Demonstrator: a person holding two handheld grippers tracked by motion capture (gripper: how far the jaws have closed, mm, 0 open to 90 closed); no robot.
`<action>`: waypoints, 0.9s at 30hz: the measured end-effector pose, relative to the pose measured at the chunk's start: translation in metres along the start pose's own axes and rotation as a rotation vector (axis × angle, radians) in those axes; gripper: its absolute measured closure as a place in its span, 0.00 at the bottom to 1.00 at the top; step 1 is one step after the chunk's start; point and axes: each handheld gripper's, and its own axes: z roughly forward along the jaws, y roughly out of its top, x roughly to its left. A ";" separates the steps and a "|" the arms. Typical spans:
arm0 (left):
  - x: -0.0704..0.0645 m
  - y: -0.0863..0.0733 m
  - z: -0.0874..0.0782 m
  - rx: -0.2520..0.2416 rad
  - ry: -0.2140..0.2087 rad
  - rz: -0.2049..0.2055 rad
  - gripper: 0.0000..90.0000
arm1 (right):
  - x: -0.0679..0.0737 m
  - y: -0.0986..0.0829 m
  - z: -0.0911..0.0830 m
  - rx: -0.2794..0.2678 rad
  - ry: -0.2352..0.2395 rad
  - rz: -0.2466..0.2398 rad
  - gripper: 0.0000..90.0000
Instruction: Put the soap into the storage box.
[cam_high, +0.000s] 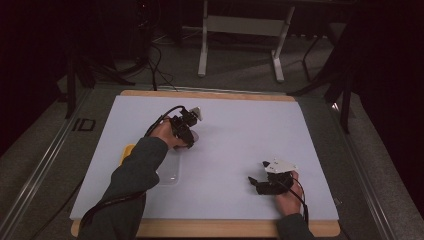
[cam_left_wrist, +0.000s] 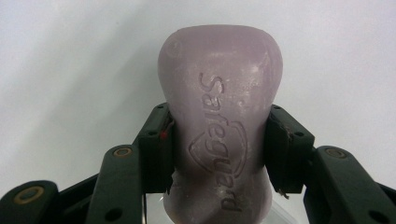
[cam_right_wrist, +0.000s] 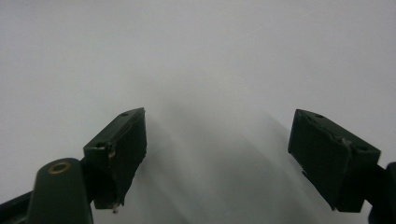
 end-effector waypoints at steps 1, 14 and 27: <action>0.001 -0.001 0.000 0.000 -0.001 -0.001 0.56 | 0.000 0.000 0.000 0.001 0.000 -0.001 0.21; 0.011 -0.013 -0.005 -0.005 -0.010 -0.050 0.55 | 0.000 0.000 0.000 -0.004 -0.002 0.000 0.21; 0.017 -0.017 -0.012 -0.012 -0.012 -0.064 0.55 | 0.000 0.000 -0.001 -0.008 -0.002 0.005 0.21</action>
